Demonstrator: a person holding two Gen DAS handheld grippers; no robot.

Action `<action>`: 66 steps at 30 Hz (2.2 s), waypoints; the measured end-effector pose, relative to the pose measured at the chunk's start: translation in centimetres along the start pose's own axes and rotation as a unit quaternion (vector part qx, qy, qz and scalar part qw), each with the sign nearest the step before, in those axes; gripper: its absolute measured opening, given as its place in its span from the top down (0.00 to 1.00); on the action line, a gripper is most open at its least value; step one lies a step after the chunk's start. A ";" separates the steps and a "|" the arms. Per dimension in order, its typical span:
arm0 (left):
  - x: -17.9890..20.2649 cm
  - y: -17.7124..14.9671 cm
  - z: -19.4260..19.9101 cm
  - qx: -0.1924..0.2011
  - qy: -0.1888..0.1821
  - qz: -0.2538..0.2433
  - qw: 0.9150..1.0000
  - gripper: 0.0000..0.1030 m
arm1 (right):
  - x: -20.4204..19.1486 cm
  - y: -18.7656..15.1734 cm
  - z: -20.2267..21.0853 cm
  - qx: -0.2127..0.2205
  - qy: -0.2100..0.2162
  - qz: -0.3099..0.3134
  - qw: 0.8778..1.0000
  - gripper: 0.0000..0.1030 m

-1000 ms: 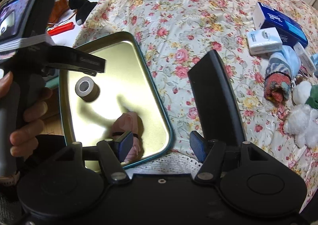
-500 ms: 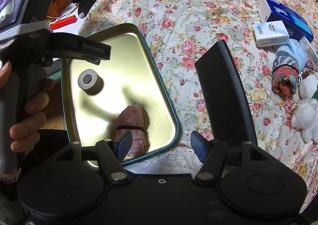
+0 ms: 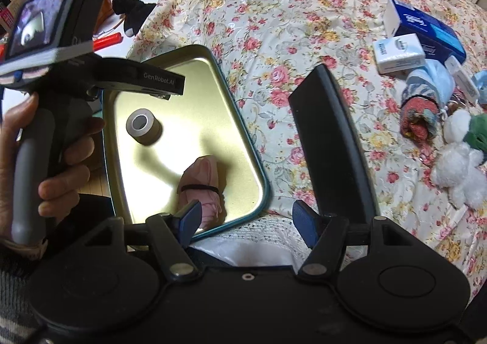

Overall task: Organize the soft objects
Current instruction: 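Move the right tool to the pile and grasp the green-and-white plush toy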

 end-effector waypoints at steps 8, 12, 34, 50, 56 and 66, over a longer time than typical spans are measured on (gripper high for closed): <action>0.8 -1.2 0.1 0.008 0.040 -0.043 0.998 0.05 | 3.4 -1.9 3.1 0.024 -0.012 -0.030 0.999 0.32; 1.9 -2.3 0.7 0.001 0.053 -0.066 0.996 0.05 | 6.2 -3.5 3.8 0.022 -0.021 -0.062 0.998 0.32; 17.5 -5.4 12.6 0.030 -0.060 -0.174 0.982 0.05 | 30.4 -12.4 2.2 -0.002 -0.114 -0.337 0.935 0.22; 26.0 -4.7 11.6 0.015 -0.062 -0.215 0.975 0.05 | 32.7 -5.3 2.9 0.046 -0.104 -0.293 0.949 0.16; 26.0 -4.2 10.4 0.005 -0.052 -0.212 0.976 0.05 | 31.9 -0.9 1.0 0.041 -0.088 -0.263 0.960 0.11; 25.6 -3.0 8.3 -0.012 -0.050 -0.201 0.978 0.05 | 31.6 2.4 -4.4 -0.014 -0.097 -0.244 0.965 0.11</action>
Point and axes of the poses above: each gripper's, at about its wrist camera, not at the fingertips, and z roughly against the way its jaws point, x to its right, y to its top, the point moved 7 cm from there along -z, roughly the way its jaws point, and after that the axes turned 8 degrees about z, right-handed, at the moved point
